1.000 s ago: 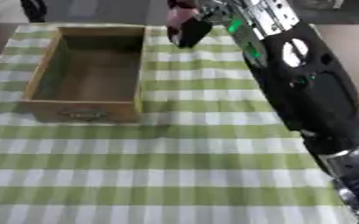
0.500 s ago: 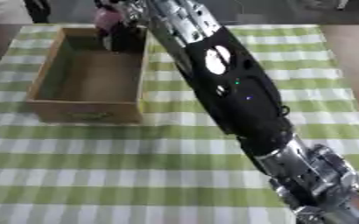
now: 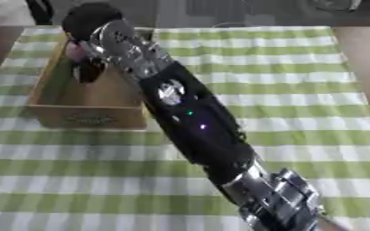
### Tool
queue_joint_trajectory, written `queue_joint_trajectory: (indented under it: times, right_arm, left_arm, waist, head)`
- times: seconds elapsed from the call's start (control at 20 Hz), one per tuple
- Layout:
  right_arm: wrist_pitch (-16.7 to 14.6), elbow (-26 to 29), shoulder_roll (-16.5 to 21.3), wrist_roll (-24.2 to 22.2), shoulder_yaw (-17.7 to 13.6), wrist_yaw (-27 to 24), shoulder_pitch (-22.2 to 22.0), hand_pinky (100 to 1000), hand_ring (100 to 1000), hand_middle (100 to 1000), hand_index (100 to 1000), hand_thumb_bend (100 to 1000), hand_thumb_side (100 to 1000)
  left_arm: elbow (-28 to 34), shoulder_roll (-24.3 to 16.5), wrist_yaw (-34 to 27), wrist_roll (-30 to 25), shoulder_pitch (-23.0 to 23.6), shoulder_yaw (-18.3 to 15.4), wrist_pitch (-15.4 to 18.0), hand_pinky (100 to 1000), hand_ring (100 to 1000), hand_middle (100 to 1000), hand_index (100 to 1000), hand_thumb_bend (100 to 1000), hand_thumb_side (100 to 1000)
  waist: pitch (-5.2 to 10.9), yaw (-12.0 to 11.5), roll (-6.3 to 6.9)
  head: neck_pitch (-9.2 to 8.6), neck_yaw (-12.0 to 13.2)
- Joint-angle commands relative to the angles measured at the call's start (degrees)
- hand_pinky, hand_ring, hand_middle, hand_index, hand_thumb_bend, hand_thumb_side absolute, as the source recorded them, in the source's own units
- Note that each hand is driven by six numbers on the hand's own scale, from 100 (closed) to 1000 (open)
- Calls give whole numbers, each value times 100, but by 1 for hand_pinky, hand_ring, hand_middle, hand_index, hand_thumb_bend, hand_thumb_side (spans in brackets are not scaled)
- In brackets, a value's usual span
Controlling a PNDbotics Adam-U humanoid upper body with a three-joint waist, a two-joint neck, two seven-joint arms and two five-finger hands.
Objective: Pick up objects on the table and place them in the box.
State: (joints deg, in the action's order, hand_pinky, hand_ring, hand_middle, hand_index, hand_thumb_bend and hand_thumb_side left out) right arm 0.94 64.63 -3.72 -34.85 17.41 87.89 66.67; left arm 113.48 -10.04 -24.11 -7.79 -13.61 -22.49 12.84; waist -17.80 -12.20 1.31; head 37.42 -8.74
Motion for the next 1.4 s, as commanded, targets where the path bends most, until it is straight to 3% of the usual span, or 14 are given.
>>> queue_joint_trajectory:
  times: [0.05,0.15,0.2,0.55,0.8,0.95,1.1,1.2,1.3,1.4]
  right_arm:
    - [192,-313,-205,248,-151,286,77,686,628,446,693,100,472]
    - [338,-528,-283,393,-231,445,54,687,630,452,708,100,432]
    - [403,-621,-318,460,-264,512,42,687,631,459,715,100,477]
    - [749,-882,-436,845,-432,623,11,700,638,495,762,100,501]
    - [889,-1023,-464,742,-487,489,-5,723,756,724,932,100,627]
    - [931,-986,-467,610,-509,397,4,737,792,777,976,100,712]
    - [988,-915,-454,521,-517,366,25,743,810,796,1000,321,767]
    - [1012,-877,-450,455,-527,369,35,742,814,801,1000,460,754]
    - [1028,-836,-449,386,-542,384,46,744,816,802,1000,556,746]
    - [1038,-764,-439,348,-556,389,58,743,812,797,1000,582,756]
  left_arm:
    - [111,-70,-19,-24,-49,2,1,610,491,562,860,100,966]
    - [111,-64,-21,-26,-50,2,0,610,491,562,859,100,965]
    - [111,-60,-22,-27,-50,2,-1,610,491,562,859,100,966]
    - [111,-50,-21,-36,-53,1,-2,610,491,562,859,100,967]
    - [111,-49,-24,-39,-60,-2,2,609,491,562,858,100,966]
    - [111,-48,-26,-39,-59,0,1,607,491,562,858,100,968]
    - [111,-50,-24,-40,-56,-2,-4,606,491,561,858,100,967]
    - [111,-54,-24,-40,-60,-1,-4,606,491,561,858,100,967]
    - [111,-54,-24,-38,-60,-1,-4,606,491,562,858,100,967]
    - [111,-55,-23,-35,-55,-3,-4,606,491,561,858,100,967]
  waist:
    - [84,-29,40]
    - [80,-36,43]
    - [78,-39,45]
    - [63,-40,49]
    - [53,-47,53]
    - [52,-45,53]
    - [53,-36,51]
    - [56,-29,52]
    - [59,-25,53]
    - [62,-23,55]
  head:
    - [-70,-21]
    - [-78,-25]
    - [-81,-24]
    - [-88,-29]
    - [-87,-31]
    - [-83,-30]
    - [-71,-33]
    - [-56,-35]
    - [-44,-38]
    - [-37,-36]
